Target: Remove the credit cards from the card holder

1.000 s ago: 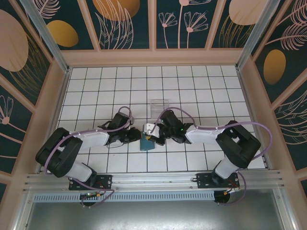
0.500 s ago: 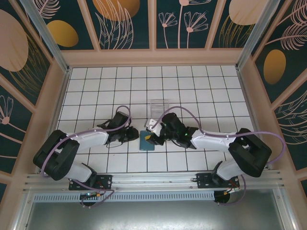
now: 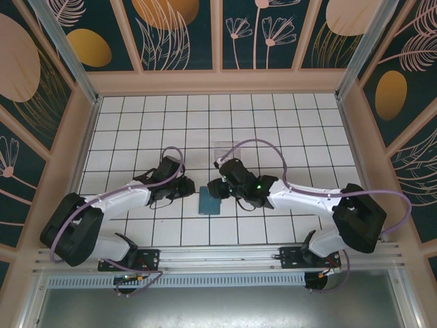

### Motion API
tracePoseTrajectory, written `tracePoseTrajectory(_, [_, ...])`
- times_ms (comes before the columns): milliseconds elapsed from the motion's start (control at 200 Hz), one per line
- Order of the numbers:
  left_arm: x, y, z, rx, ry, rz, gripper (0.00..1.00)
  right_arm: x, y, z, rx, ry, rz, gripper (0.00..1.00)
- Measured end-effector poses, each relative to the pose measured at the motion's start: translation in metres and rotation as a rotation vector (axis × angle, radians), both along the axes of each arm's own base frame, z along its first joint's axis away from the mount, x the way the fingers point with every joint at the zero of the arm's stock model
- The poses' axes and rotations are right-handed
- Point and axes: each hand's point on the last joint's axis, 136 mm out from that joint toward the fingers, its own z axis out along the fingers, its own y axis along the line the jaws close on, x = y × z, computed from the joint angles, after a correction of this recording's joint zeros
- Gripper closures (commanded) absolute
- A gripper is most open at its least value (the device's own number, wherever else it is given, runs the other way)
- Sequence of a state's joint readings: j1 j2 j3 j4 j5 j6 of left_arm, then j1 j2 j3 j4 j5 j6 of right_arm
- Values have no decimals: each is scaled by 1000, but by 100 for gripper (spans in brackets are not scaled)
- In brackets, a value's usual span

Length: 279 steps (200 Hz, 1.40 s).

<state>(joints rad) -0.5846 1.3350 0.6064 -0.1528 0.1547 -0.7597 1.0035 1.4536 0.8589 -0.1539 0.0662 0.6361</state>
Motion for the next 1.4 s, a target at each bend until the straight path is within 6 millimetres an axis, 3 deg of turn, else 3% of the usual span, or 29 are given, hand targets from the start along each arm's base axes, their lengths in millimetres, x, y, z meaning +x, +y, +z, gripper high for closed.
tracePoseTrajectory(165, [2,4,9,1,-35,14,73,-15,-9,-28,-41,165,-89,23])
tracePoseTrajectory(440, [-2,7,7,10,-35,5,71,-13,1,-51,-116,269,-137,23])
tracePoseTrajectory(626, [-2,6,6,14,-42,-7,70,-16,-2,-64,-153,307,-159,34])
tracePoseTrajectory(876, [-4,4,2,30,-35,-22,70,-17,-6,-65,-155,322,-184,49])
tracePoseTrajectory(1246, [-6,-15,7,23,-35,-70,65,-15,-16,-59,-143,311,-211,91])
tracePoseTrajectory(1396, [-11,-21,7,-3,-14,-83,59,-15,-15,-54,-131,300,-201,98])
